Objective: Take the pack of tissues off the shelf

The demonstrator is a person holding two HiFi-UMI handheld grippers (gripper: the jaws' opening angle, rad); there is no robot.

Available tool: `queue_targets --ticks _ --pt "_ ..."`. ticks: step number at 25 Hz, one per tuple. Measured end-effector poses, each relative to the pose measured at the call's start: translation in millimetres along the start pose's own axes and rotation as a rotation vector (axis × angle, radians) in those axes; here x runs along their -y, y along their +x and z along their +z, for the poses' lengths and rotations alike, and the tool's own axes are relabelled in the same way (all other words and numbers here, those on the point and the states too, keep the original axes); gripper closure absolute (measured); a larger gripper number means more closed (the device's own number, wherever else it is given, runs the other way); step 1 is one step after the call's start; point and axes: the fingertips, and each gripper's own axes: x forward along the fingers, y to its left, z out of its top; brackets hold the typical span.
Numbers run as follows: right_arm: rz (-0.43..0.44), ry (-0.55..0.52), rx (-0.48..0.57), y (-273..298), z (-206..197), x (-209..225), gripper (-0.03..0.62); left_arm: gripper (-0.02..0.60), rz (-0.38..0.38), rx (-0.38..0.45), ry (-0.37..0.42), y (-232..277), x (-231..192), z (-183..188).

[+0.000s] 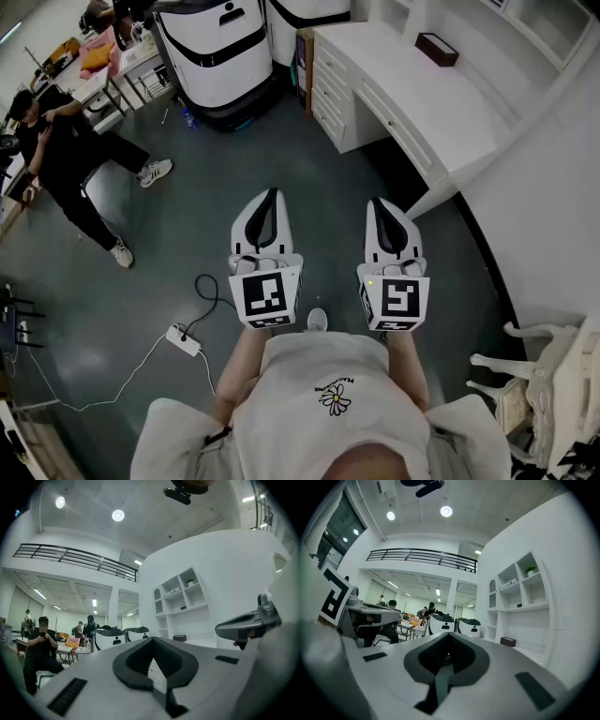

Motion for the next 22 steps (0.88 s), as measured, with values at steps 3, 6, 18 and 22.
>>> queue_targets --ticks 3,6,18,22 --pt "-0.006 -0.001 -0.001 2 1 0 0.592 0.583 0.007 -0.002 -0.019 2 -5 -1" --pt "-0.006 0.002 -0.004 5 1 1 0.592 0.583 0.023 -0.006 -0.031 5 -12 -3" --pt "-0.013 0.1 0.018 24 -12 23 0.592 0.583 -0.002 -0.016 -0.035 37 1 -9" --pt "0.001 0.103 0.03 40 -7 35 0.592 0.583 -0.011 0.014 -0.025 60 2 2"
